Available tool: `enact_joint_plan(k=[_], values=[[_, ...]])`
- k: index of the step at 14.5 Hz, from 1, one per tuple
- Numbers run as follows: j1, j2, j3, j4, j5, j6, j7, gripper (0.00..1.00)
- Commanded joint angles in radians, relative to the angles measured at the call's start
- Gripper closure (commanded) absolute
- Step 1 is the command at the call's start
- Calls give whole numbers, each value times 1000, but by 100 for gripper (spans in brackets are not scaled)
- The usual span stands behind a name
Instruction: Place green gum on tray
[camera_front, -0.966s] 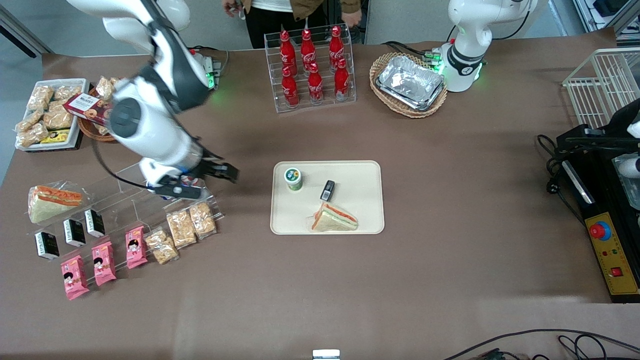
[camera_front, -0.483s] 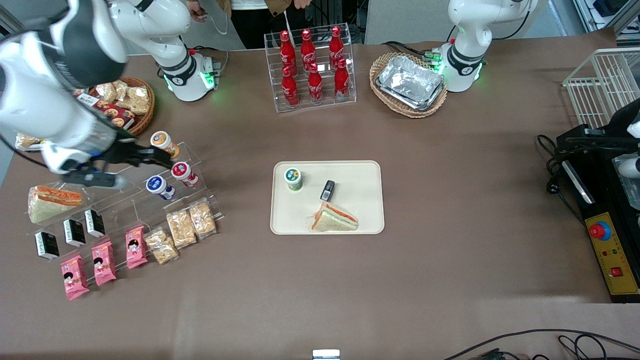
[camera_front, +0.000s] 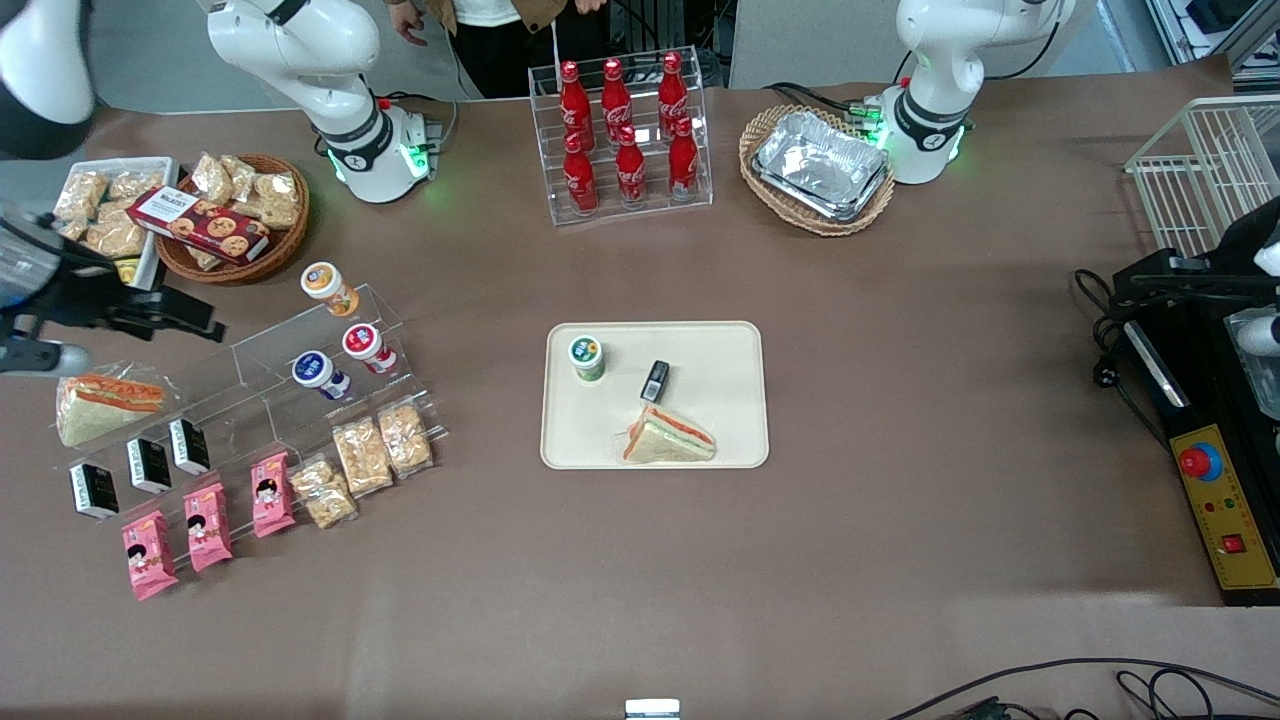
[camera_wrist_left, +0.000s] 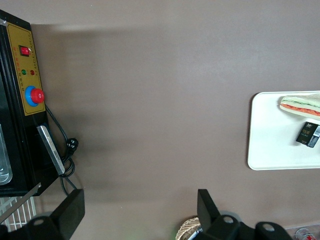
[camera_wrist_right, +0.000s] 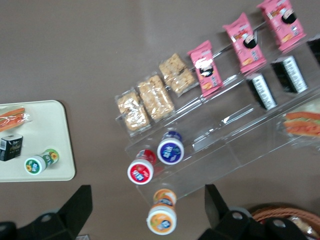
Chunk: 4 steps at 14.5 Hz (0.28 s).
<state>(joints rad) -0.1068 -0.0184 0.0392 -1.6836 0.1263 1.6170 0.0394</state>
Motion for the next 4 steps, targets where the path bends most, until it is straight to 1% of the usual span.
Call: enact_joint_plan(k=[1, 4], values=[[22, 40, -62, 85, -16, -43, -90, 0], [24, 38, -76, 91, -28, -49, -92, 0]])
